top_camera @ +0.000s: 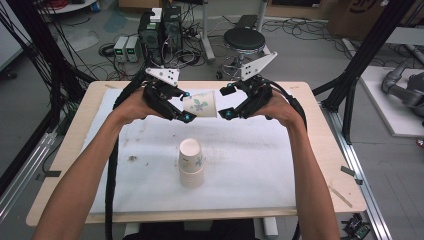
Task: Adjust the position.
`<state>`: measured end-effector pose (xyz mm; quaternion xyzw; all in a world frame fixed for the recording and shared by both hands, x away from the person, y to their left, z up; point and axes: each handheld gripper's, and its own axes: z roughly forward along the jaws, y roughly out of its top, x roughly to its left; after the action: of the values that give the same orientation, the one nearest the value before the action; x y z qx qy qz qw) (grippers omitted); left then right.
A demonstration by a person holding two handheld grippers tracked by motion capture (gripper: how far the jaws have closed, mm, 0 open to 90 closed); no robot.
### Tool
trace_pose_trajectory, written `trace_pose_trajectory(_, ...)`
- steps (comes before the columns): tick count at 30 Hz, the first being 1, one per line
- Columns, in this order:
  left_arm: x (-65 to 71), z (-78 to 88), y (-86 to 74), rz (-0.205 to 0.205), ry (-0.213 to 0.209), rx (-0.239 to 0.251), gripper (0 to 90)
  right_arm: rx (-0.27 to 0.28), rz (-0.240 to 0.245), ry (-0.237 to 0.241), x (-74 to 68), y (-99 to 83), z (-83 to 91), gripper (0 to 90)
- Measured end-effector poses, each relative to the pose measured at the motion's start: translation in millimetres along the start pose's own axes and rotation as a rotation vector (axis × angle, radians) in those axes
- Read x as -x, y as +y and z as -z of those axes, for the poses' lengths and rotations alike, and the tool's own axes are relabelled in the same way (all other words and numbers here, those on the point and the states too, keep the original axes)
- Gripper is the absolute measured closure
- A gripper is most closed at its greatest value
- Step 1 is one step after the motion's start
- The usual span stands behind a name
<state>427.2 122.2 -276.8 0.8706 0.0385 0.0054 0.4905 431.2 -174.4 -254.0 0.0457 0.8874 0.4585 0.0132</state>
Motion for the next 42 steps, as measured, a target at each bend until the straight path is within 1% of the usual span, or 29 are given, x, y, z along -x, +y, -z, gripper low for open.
trace_pose_trajectory(2,0.3,2.0,-1.7,0.003,0.002,0.021,36.7,-0.005,-0.003,-0.005,0.2,-0.8,0.4,13.2)
trace_pose_trajectory(4,0.5,3.2,-3.3,0.005,0.001,0.036,36.7,0.007,-0.005,-0.007,-0.2,-2.6,1.1,13.2)
trace_pose_trajectory(9,0.9,4.6,-2.9,0.001,-0.001,0.071,36.7,0.071,-0.031,-0.014,0.7,-13.9,3.5,13.2)
trace_pose_trajectory(10,1.3,4.6,-2.3,0.002,-0.003,0.082,36.7,0.068,-0.041,-0.015,0.8,-15.3,3.6,13.2)
trace_pose_trajectory(12,1.9,4.1,-1.3,-0.001,-0.004,0.09,36.7,0.056,-0.039,-0.036,0.2,-15.3,3.1,13.2)
trace_pose_trajectory(13,2.3,3.7,-1.1,-0.002,-0.003,0.096,36.7,0.06,-0.038,-0.033,-0.6,-14.7,3.1,13.2)
trace_pose_trajectory(15,3.0,3.8,-2.4,-0.001,-0.004,0.12,36.7,0.085,-0.031,-0.037,-2.2,-13.4,4.6,13.2)
trace_pose_trajectory(17,3.2,4.2,-5.2,0.003,-0.002,0.14,36.7,0.109,-0.036,-0.038,-2.7,-13.3,5.9,13.3)
trace_pose_trajectory(20,3.5,5.2,-9.4,0.01,0.005,0.165,36.7,0.124,-0.035,-0.047,-3.5,-14.2,6.5,13.3)
trace_pose_trajectory(21,3.3,6.0,-11.1,0.012,0.004,0.179,36.7,0.149,-0.037,-0.049,-5.1,-15.5,7.1,13.9)
trace_pose_trajectory(22,3.1,6.3,-12.1,0.014,0.002,0.191,36.7,0.193,-0.037,-0.049,-5.5,-18.9,8.0,14.9)
trace_pose_trajectory(23,3.3,6.3,-13.3,0.017,0.003,0.204,36.7,0.205,-0.045,-0.051,-5.2,-21.0,8.5,14.9)
trace_pose_trajectory(27,3.2,5.3,-16.3,0.02,0.0,0.238,36.7,0.214,-0.063,-0.057,-5.7,-30.1,4.2,14.9)
trace_pose_trajectory(29,3.5,4.4,-18.1,0.02,0.0,0.267,36.7,0.236,-0.066,-0.052,-6.1,-33.9,1.5,14.9)
trace_pose_trajectory(31,3.7,3.6,-20.5,0.024,-0.001,0.276,36.7,0.255,-0.071,-0.047,-5.6,-37.3,-1.2,14.9)
trace_pose_trajectory(32,3.5,3.0,-21.7,0.026,-0.003,0.28,36.7,0.254,-0.074,-0.045,-5.7,-38.0,-2.6,14.9)
trace_pose_trajectory(35,3.3,1.7,-25.0,0.031,-0.001,0.291,36.7,0.259,-0.067,-0.039,-5.4,-37.0,-7.1,14.9)
trace_pose_trajectory(37,3.1,1.2,-26.9,0.038,-0.002,0.311,36.7,0.271,-0.065,-0.031,-5.6,-35.9,-9.6,14.9)
trace_pose_trajectory(39,2.6,1.3,-27.3,0.035,-0.001,0.307,36.7,0.281,-0.061,-0.023,-5.4,-35.3,-12.1,14.9)
trace_pose_trajectory(42,2.7,0.8,-26.8,0.037,-0.004,0.319,36.7,0.284,-0.066,-0.017,-5.4,-34.8,-15.2,14.9)
